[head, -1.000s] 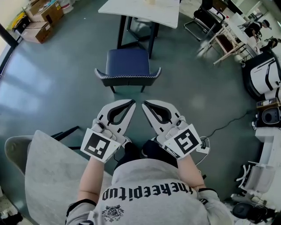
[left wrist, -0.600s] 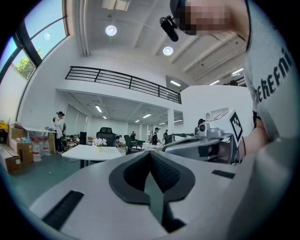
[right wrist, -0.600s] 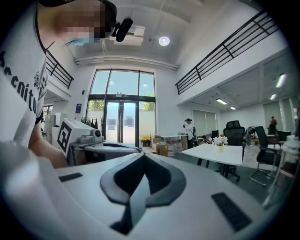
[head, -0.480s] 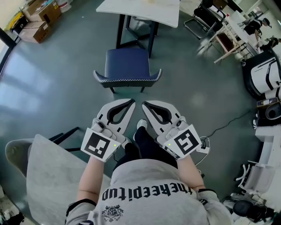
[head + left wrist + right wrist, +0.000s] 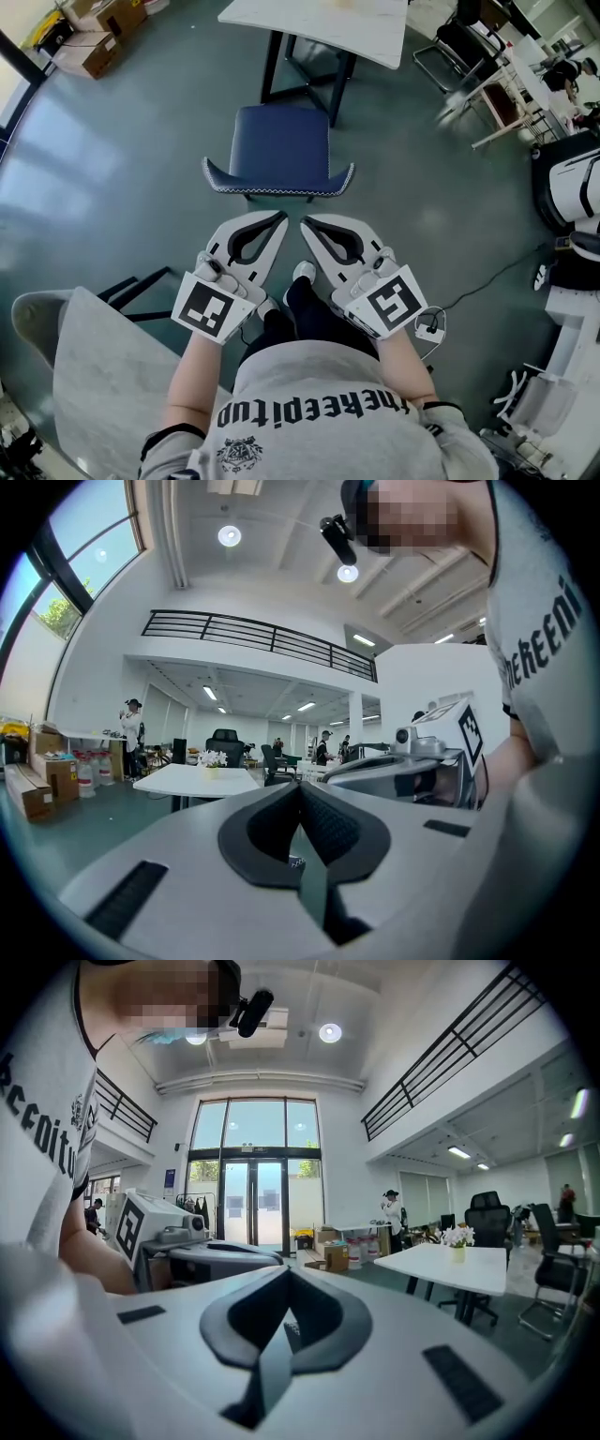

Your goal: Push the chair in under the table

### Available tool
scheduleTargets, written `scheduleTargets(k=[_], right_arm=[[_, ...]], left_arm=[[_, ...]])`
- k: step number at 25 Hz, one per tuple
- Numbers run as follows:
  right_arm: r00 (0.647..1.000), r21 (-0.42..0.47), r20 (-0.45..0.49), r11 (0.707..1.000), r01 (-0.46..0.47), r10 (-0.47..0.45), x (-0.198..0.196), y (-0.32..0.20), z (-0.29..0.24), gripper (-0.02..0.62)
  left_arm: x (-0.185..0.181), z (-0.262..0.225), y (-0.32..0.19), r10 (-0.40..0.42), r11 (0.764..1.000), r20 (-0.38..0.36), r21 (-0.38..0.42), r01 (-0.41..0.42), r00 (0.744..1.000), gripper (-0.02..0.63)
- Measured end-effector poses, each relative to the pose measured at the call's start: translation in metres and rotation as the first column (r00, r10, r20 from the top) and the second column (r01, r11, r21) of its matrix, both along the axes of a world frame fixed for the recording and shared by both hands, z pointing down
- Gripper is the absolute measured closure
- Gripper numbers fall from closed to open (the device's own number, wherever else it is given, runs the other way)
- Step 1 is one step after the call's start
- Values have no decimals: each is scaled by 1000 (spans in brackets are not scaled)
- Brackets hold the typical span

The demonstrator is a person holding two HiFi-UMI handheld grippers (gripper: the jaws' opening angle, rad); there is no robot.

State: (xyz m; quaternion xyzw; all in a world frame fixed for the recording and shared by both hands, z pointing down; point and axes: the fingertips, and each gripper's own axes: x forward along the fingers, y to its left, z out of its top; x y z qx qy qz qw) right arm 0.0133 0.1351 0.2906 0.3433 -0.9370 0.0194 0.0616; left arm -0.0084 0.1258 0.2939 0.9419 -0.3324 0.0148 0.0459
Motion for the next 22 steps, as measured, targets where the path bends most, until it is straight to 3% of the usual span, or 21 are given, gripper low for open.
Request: scheduleTargets(k=[10,22], right_arm=[[998,3,19,998,61,-61,20,-39,4,584],[991,1,37,992,126,-126,20,-54,3,584]], left_arm=[[24,1,-40,-44,999,23,14,43,999,591],[35,5,-52,-65,998,62,-2,65,996,591]])
